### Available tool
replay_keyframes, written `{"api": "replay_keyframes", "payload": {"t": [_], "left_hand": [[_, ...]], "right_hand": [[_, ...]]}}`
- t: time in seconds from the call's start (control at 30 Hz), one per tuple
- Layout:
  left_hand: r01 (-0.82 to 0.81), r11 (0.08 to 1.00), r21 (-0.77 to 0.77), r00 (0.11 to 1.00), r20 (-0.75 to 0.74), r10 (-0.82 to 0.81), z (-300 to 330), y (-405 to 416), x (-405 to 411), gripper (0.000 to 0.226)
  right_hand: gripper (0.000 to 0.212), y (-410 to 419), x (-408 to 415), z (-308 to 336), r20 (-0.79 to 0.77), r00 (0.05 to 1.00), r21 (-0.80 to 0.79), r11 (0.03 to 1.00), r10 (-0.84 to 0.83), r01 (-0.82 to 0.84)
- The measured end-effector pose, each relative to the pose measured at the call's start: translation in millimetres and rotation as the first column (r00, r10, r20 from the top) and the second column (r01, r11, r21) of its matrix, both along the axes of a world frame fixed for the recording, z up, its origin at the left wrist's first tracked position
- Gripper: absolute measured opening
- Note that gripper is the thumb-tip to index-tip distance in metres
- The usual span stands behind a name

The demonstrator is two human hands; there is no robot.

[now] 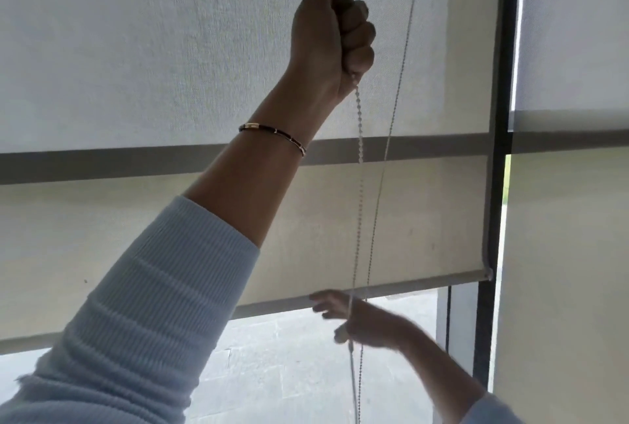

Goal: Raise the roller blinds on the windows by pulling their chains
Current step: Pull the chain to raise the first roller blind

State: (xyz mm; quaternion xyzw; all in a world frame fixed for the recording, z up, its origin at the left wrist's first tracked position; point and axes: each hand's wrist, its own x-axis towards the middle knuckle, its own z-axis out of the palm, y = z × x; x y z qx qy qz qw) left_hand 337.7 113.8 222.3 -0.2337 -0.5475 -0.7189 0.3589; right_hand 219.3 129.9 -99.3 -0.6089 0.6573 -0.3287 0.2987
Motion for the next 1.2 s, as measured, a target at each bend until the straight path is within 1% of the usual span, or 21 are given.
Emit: {"api": "replay_keyframes", "payload": {"t": [0.03, 0.1, 0.13, 0.17, 0.2, 0.23, 0.27, 0.33, 0.37, 0.43, 0.5, 0.63, 0.73, 0.83, 0.9, 0.97, 1.03, 1.2], "left_hand": [[0.031, 1.000, 0.000, 1.000, 0.001, -0.031, -3.1, 5.7, 0.3, 0.060], [0.061, 0.998, 0.000, 0.998, 0.013, -0.061, -13.7, 13.7, -1.2, 0.054], [0.067, 0.998, 0.001, 0.997, 0.027, -0.067, -21.3, 15.0, -3.3, 0.053], [0.077, 0.997, 0.005, 0.996, 0.044, -0.077, -30.4, 14.2, -5.9, 0.052], [0.087, 0.996, 0.009, 0.994, 0.061, -0.088, -40.6, 11.8, -8.3, 0.053], [0.093, 0.996, 0.013, 0.993, 0.077, -0.094, -51.7, 8.4, -10.3, 0.053], [0.088, 0.996, 0.018, 0.992, 0.093, -0.089, -63.7, 4.4, -11.7, 0.055], [0.051, 0.998, 0.033, 0.992, 0.116, -0.054, -87.9, -4.3, -12.7, 0.061], [0.034, 0.999, 0.042, 0.991, 0.128, -0.039, -99.4, -8.4, -12.5, 0.062], [0.004, 0.998, 0.065, 0.987, 0.159, -0.014, -121.5, -14.5, -12.1, 0.061], [-0.033, 0.996, 0.088, 0.983, 0.183, 0.017, -142.4, -16.6, -12.7, 0.057], [-0.102, 0.990, 0.094, 0.969, 0.234, 0.077, -182.0, -11.4, -15.6, 0.052], [-0.111, 0.989, 0.100, 0.957, 0.279, 0.079, -208.1, -7.6, -16.0, 0.051], [-0.142, 0.984, 0.109, 0.932, 0.349, 0.096, -229.8, -3.5, -14.9, 0.051], [-0.174, 0.979, 0.104, 0.905, 0.408, 0.117, -242.7, -0.2, -14.0, 0.051], [-0.196, 0.976, 0.094, 0.879, 0.459, 0.132, -255.7, 1.1, -13.5, 0.053], [-0.211, 0.973, 0.090, 0.859, 0.492, 0.141, -268.5, 0.2, -13.2, 0.054], [-0.251, 0.967, 0.041, 0.806, 0.562, 0.185, -295.9, -3.1, -10.4, 0.055]], "right_hand": [[0.079, 8.1, -7.0, 25.5, -0.020, 0.999, 0.031, 0.999, 0.035, -0.035], [0.090, 24.9, -20.2, 77.0, -0.085, 0.987, 0.060, 0.989, 0.138, -0.133], [0.098, 34.1, -27.5, 99.9, -0.071, 0.976, 0.055, 0.978, 0.206, -0.202], [0.105, 43.3, -34.1, 120.3, -0.010, 0.964, 0.024, 0.964, 0.265, -0.264], [0.109, 52.3, -40.4, 138.0, 0.080, 0.948, -0.049, 0.951, 0.307, -0.304], [0.111, 60.8, -44.8, 152.9, 0.168, 0.930, -0.148, 0.941, 0.326, -0.303], [0.111, 67.8, -48.6, 165.8, 0.252, 0.911, -0.241, 0.933, 0.327, -0.268], [0.106, 78.9, -51.4, 189.1, 0.368, 0.884, -0.386, 0.912, 0.287, -0.135], [0.097, 81.7, -52.2, 199.5, 0.390, 0.883, -0.450, 0.891, 0.260, -0.063], [0.074, 82.3, -49.6, 219.1, 0.407, 0.886, -0.550, 0.834, 0.223, 0.043], [0.064, 79.0, -41.2, 237.4, 0.455, 0.863, -0.604, 0.788, 0.219, 0.118], [0.055, 69.3, -15.3, 270.3, 0.513, 0.812, -0.657, 0.736, 0.279, 0.163], [0.046, 65.3, 2.4, 288.0, 0.544, 0.776, -0.695, 0.689, 0.319, 0.204], [0.042, 59.3, 8.4, 297.7, 0.586, 0.748, -0.713, 0.638, 0.312, 0.292], [0.043, 54.2, 7.0, 300.2, 0.610, 0.745, -0.707, 0.610, 0.270, 0.358], [0.041, 50.8, 5.0, 298.9, 0.613, 0.758, -0.697, 0.604, 0.223, 0.386], [0.038, 48.4, 3.1, 294.7, 0.613, 0.765, -0.683, 0.620, 0.198, 0.387], [0.033, 45.4, 2.2, 284.2, 0.642, 0.738, -0.670, 0.620, 0.206, 0.409]]}}
